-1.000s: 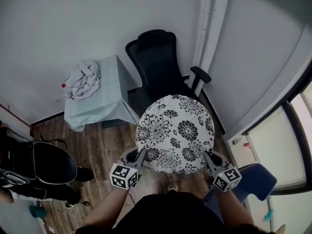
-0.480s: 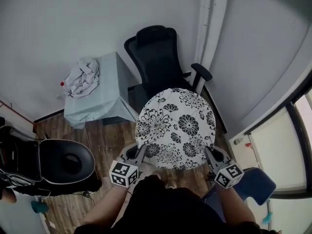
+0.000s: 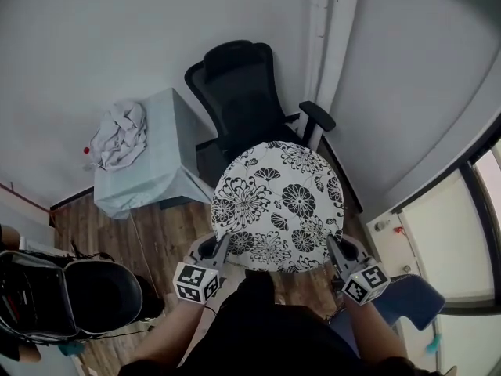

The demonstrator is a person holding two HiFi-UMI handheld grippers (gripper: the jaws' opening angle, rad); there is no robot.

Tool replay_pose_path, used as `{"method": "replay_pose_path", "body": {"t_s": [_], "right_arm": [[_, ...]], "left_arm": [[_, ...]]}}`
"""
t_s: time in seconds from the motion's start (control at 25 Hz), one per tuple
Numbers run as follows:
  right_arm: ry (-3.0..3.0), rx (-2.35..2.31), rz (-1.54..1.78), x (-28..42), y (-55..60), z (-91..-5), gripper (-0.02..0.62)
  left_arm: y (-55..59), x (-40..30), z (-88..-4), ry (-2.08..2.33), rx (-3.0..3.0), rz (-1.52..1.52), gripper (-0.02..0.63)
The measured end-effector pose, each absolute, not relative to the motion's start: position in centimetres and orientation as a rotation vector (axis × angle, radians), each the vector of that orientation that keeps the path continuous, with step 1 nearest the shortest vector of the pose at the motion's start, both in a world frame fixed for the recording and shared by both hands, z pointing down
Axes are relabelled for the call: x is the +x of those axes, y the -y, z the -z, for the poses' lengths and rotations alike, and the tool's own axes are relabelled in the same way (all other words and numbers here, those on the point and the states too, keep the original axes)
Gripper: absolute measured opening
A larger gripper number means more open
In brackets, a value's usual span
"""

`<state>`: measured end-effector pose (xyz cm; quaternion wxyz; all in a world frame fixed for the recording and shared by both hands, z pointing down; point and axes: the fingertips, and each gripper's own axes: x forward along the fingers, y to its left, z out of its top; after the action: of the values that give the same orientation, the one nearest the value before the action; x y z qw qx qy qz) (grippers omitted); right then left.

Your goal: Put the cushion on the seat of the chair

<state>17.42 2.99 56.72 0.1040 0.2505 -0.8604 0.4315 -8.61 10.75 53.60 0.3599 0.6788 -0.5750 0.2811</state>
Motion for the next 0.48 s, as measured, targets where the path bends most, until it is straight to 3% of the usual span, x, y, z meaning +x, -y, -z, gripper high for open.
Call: {"method": "replay_pose_path", "body": {"t_s": [0.48], "right_arm": [[2.49, 0.968, -1.283, 16.1, -5.5, -61.7, 0.034]], "left_arm": [[-10.0, -11.8, -58.9, 1.48, 1.904, -0.696, 0.031]]}}
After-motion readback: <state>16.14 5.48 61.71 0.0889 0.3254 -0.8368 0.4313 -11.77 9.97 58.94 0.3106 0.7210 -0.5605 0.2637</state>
